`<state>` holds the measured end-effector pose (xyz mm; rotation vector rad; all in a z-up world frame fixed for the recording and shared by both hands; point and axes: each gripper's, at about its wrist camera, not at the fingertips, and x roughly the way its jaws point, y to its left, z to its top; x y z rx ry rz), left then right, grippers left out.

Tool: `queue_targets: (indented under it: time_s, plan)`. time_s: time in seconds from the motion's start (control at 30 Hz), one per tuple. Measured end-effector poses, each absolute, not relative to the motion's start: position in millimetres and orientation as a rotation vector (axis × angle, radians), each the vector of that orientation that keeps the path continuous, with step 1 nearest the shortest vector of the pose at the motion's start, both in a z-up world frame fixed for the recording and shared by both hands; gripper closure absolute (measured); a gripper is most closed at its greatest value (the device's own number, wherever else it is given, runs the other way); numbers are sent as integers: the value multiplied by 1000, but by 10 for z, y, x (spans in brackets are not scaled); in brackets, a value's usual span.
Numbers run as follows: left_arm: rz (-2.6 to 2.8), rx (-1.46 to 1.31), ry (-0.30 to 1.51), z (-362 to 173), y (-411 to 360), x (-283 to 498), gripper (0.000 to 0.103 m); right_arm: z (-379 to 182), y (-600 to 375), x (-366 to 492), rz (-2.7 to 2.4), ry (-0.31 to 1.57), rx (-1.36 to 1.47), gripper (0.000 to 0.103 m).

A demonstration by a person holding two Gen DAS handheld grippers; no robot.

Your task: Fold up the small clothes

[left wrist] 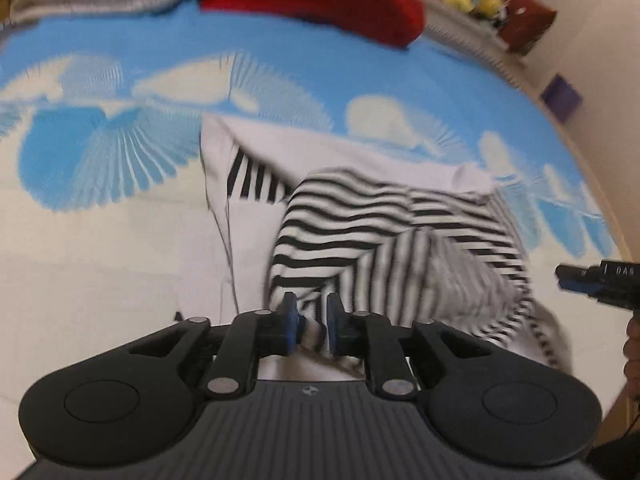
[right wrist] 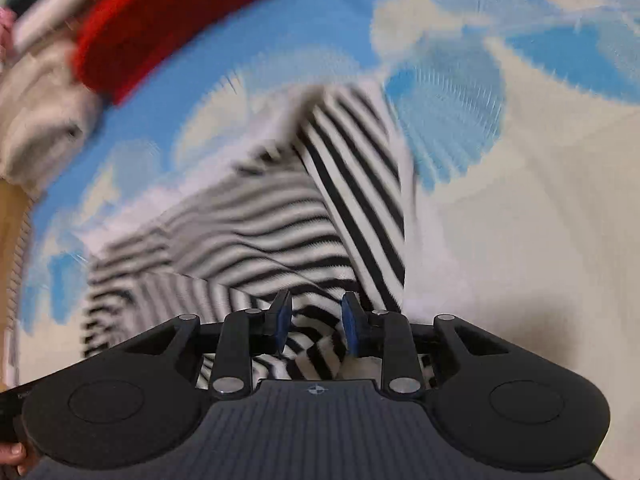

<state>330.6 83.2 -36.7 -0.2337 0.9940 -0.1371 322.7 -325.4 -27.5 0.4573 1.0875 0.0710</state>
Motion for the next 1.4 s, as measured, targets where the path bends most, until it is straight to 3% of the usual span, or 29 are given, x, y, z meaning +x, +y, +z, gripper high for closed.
queue_targets:
  time_s: [0.13, 0.27, 0.33, 0.5, 0.57, 0.63, 0.83, 1.0, 1.1, 1.17, 1.27, 1.33, 1.37, 1.4]
  plan:
    - [-139, -236, 966, -64, 876, 2666, 73, 288, -3409, 2795, 49, 949, 443, 73]
    - [-81, -266, 990, -189, 934, 2005, 51, 516, -3564, 2109, 55, 865, 473, 66]
    - [-16, -316, 1036, -413, 996, 1695, 44, 446, -3622, 1782, 42, 856, 470, 61]
    - [112, -439, 1132, -789, 1155, 1314, 40, -41, -3749, 1126, -96, 943, 412, 59]
    - [103, -487, 1119, -797, 1181, 1313, 26, -209, -3826, 1050, -163, 1022, 449, 58]
    - [90, -488, 1121, -812, 1171, 1328, 25, -276, -3867, 1042, -130, 1034, 519, 53]
    - [167, -423, 1162, -948, 1125, 1348, 24, -459, -3767, 1055, -137, 1127, 506, 52]
    - [221, -369, 1181, -1029, 1131, 1247, 27, -519, -3668, 977, -160, 1157, 454, 52]
    - [202, -331, 1158, -1009, 1094, 1215, 50, -555, -3631, 928, -183, 1173, 441, 52]
    - [174, -298, 1140, -993, 1021, 1224, 82, -565, -3635, 901, -196, 1175, 438, 53]
    - [165, -252, 1108, -967, 926, 1232, 93, -566, -3637, 864, -200, 1163, 428, 54]
    - [182, -283, 1094, -936, 958, 1207, 93, -562, -3633, 832, -198, 1149, 409, 75]
    - [190, -307, 1089, -924, 983, 1185, 93, -553, -3640, 817, -187, 1137, 415, 91]
    - [190, -334, 1085, -903, 1014, 1157, 93, -536, -3647, 809, -179, 1123, 430, 93]
